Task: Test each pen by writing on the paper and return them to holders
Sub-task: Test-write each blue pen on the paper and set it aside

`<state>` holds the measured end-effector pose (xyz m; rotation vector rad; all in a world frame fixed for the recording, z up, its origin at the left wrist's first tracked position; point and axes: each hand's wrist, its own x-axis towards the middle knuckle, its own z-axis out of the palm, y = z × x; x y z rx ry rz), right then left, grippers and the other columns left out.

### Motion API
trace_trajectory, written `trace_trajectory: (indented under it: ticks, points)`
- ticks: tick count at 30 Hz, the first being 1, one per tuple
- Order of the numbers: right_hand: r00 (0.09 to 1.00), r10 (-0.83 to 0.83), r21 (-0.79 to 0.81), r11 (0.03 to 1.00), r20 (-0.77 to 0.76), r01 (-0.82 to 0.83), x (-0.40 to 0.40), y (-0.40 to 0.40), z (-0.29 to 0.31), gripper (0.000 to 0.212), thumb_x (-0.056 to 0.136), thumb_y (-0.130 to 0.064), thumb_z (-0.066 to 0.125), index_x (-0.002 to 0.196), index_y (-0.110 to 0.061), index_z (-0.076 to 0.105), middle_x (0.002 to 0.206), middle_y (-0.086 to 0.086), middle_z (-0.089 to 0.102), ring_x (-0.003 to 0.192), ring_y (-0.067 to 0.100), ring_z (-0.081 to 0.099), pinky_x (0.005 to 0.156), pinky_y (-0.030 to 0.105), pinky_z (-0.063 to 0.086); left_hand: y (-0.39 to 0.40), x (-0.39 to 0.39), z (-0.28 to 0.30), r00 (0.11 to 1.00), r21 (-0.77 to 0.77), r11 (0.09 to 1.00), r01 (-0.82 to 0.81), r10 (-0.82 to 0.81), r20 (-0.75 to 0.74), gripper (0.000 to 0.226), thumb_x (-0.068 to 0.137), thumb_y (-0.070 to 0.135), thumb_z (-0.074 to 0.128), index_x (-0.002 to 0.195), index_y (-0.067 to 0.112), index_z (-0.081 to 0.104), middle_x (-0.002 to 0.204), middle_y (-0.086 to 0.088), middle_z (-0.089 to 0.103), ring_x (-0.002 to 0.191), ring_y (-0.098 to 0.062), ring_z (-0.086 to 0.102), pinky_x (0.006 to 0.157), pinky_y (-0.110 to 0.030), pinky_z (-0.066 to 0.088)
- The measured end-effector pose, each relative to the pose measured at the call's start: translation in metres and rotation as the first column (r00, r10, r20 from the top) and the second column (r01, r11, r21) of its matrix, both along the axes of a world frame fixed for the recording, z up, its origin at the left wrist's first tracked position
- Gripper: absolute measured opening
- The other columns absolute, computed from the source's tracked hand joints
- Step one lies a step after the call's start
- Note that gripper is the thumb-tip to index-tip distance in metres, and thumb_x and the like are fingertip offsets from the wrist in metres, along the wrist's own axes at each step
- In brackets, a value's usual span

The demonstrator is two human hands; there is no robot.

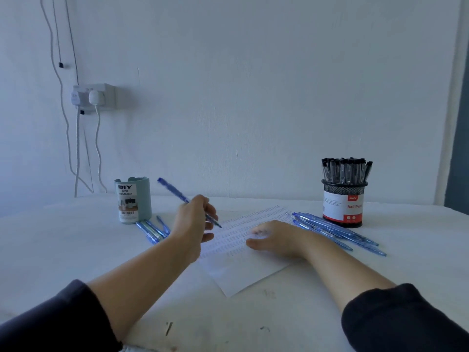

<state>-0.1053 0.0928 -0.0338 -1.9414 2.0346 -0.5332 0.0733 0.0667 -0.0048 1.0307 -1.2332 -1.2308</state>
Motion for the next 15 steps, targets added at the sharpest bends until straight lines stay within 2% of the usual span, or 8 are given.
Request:
trace_trajectory:
  ticks: [2,3,4,6,9,12,15]
  points:
    - [0.999,-0.01,-0.089,0.996,0.038,0.013,-0.001,0.001,0.001,0.04,0.093,-0.036,0.051,0.094,0.004,0.059,0.095,0.019,0.063,0.093,0.027,0.061,0.079,0.032,0.043,-0.005,-0.006,0.012,1.0,-0.043,0.999,-0.021,0.021,0.009,0.013,0.093,0.011,0.042,0.084,0.01,0.051,0.069,-0.007,0.055,0.058,-0.017,0.047,0.054,-0.027,0.039]
    - [0.998,-0.017,-0.13,0.991,0.058,0.024,-0.002,0.002,0.002,0.033,0.094,-0.031,0.049,0.077,-0.002,0.053,0.074,0.014,0.054,0.073,0.022,0.054,0.065,0.03,0.036,-0.009,-0.009,0.017,1.0,-0.075,0.997,-0.023,0.023,0.002,0.01,0.095,0.011,0.041,0.089,0.01,0.049,0.068,-0.007,0.053,0.053,-0.017,0.044,0.05,-0.026,0.037]
    - [0.997,-0.017,-0.165,0.986,0.082,0.031,-0.003,0.004,0.003,0.033,0.095,-0.028,0.048,0.067,-0.011,0.043,0.063,0.006,0.04,0.062,0.018,0.041,0.058,0.03,0.027,-0.012,-0.013,0.021,0.999,-0.11,0.994,-0.029,0.028,-0.016,0.009,0.097,0.014,0.04,0.093,0.011,0.047,0.065,-0.007,0.051,0.048,-0.017,0.04,0.045,-0.024,0.034]
    - [0.991,-0.015,-0.209,0.977,0.136,0.044,-0.006,0.006,0.006,0.04,0.095,-0.024,0.047,0.061,-0.02,0.027,0.058,-0.003,0.024,0.054,0.013,0.024,0.054,0.03,0.016,-0.019,-0.022,0.024,0.996,-0.175,0.983,-0.046,0.032,-0.081,0.013,0.101,0.026,0.037,0.098,0.014,0.041,0.063,-0.007,0.048,0.043,-0.016,0.034,0.038,-0.021,0.028]
    - [0.982,-0.015,-0.217,0.975,0.187,0.057,-0.01,0.004,0.006,0.043,0.095,-0.025,0.047,0.06,-0.022,0.022,0.057,-0.005,0.021,0.051,0.011,0.02,0.052,0.03,0.015,-0.024,-0.035,0.015,0.987,-0.169,0.984,-0.061,0.033,-0.159,0.02,0.102,0.037,0.031,0.105,0.019,0.038,0.063,-0.008,0.046,0.042,-0.016,0.033,0.039,-0.023,0.028]
    - [0.974,-0.049,-0.189,0.978,0.221,0.092,-0.013,0.0,0.005,0.044,0.095,-0.028,0.05,0.06,-0.022,0.024,0.057,-0.006,0.026,0.052,0.011,0.024,0.052,0.029,0.018,-0.026,-0.037,0.003,0.983,-0.079,0.996,-0.046,0.031,-0.182,0.019,0.103,0.025,0.03,0.104,0.014,0.045,0.065,-0.009,0.048,0.04,-0.017,0.04,0.044,-0.025,0.033]
    - [0.974,-0.051,-0.176,0.98,0.222,0.092,-0.013,-0.002,0.004,0.044,0.095,-0.027,0.051,0.059,-0.021,0.026,0.056,-0.005,0.028,0.052,0.012,0.026,0.053,0.029,0.019,-0.024,-0.028,-0.001,0.98,-0.018,1.0,-0.003,0.0,-0.201,0.018,0.099,0.014,0.035,0.094,0.008,0.052,0.065,-0.009,0.048,0.042,-0.018,0.043,0.047,-0.026,0.035]
